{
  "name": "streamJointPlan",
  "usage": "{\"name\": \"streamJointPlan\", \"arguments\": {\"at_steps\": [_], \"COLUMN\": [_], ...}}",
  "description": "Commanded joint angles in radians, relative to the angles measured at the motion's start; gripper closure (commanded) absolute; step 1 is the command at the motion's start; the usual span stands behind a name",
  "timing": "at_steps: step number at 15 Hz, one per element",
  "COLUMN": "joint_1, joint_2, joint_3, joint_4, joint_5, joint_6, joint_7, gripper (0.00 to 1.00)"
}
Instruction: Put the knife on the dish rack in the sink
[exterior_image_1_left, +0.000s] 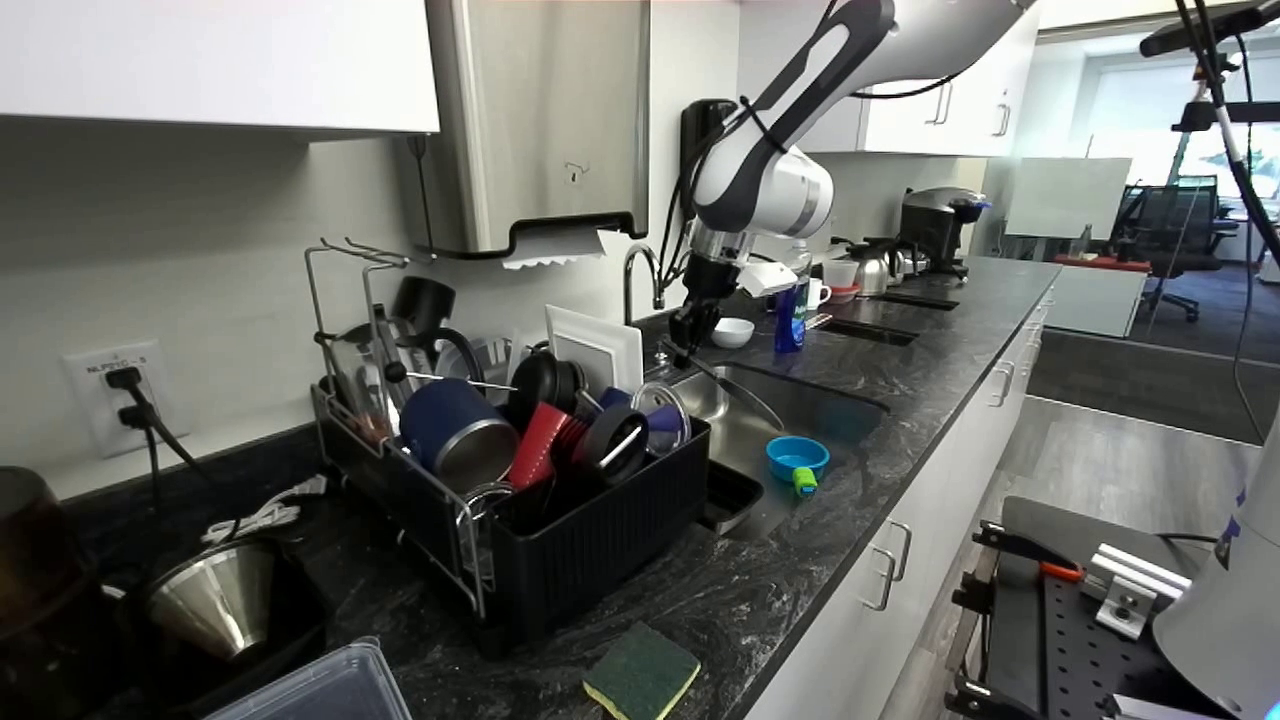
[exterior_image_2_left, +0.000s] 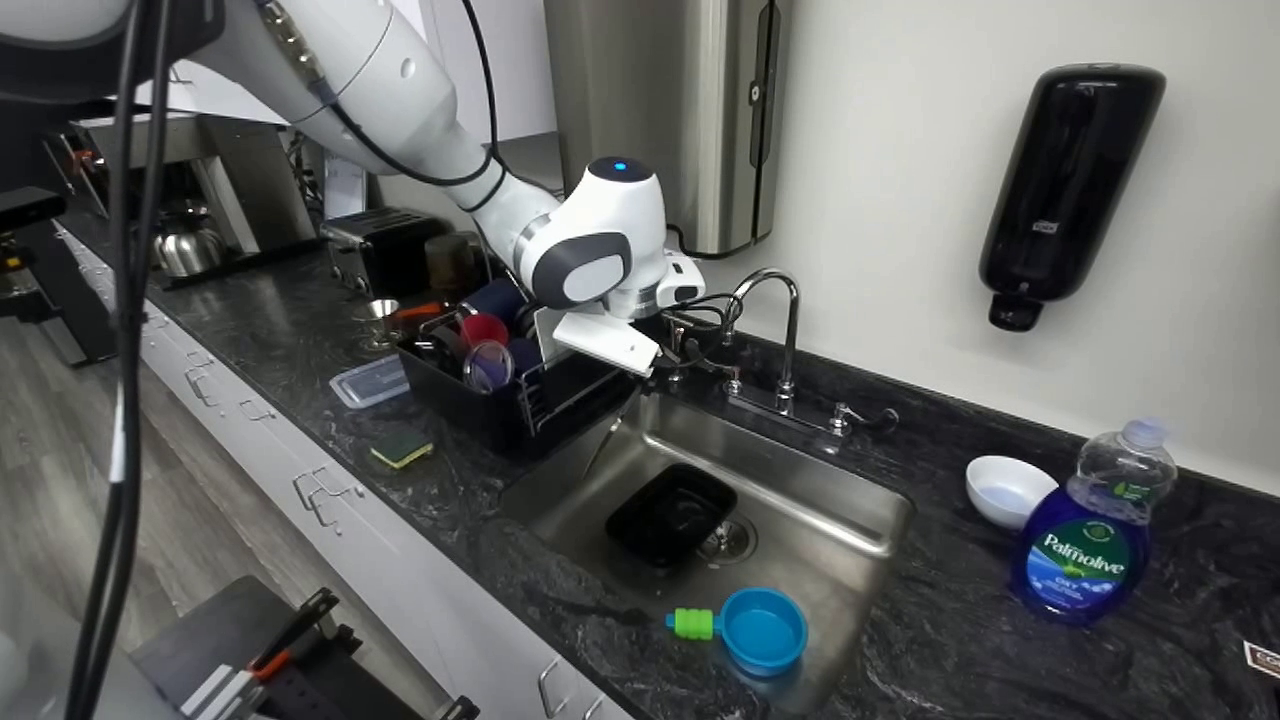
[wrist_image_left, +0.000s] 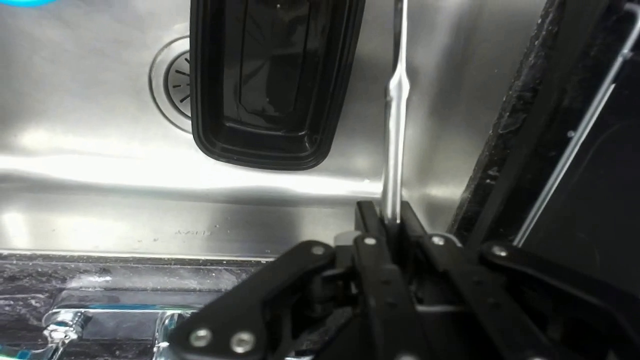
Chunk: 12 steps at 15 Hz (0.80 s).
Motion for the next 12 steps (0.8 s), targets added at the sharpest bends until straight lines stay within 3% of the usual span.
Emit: {"name": "streamJointPlan", "arguments": {"at_steps": [1,12], "joint_1": [-0.022,-0.041], "joint_2": [-0.001,0.039], "joint_3": [0.024,0.04], "joint_4": [-0.022,-0.087], "joint_5": [-0.065,-0.119], "joint_6": [0.023,0.03], "joint_7": [0.048,0.057], "gripper": [0.97,0.97]}}
